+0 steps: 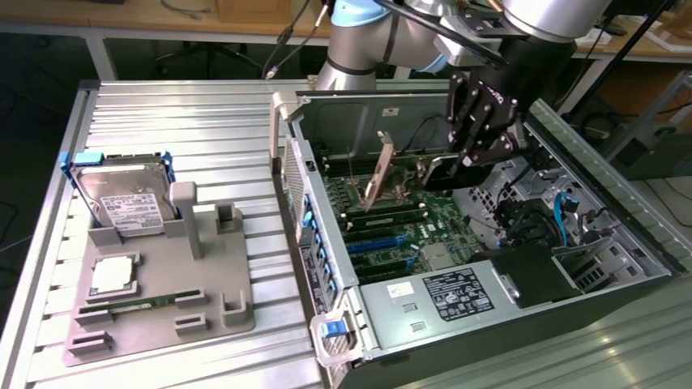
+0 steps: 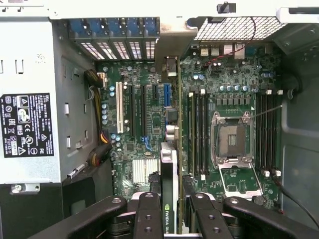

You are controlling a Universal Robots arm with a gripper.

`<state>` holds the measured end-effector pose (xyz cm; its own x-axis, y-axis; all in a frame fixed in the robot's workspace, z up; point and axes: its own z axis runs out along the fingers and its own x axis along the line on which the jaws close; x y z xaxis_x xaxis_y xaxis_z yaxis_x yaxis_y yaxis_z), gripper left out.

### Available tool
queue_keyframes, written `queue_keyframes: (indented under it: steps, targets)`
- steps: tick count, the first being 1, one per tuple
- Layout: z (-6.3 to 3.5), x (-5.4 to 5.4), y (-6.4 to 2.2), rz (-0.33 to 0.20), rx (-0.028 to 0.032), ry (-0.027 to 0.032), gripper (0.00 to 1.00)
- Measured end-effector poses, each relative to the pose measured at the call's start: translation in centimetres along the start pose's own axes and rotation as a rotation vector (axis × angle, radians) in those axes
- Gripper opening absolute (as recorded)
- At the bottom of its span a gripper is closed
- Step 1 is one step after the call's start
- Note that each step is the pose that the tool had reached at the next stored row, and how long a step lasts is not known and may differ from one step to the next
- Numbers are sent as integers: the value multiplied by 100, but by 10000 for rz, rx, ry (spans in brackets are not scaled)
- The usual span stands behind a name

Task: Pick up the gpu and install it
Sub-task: 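Insert the gpu into the slot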

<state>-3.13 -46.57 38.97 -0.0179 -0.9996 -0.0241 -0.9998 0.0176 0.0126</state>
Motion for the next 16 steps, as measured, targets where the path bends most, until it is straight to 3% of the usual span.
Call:
queue_keyframes:
  steps: [16]
  targets:
    - [186, 5, 16, -1, 20, 0, 27]
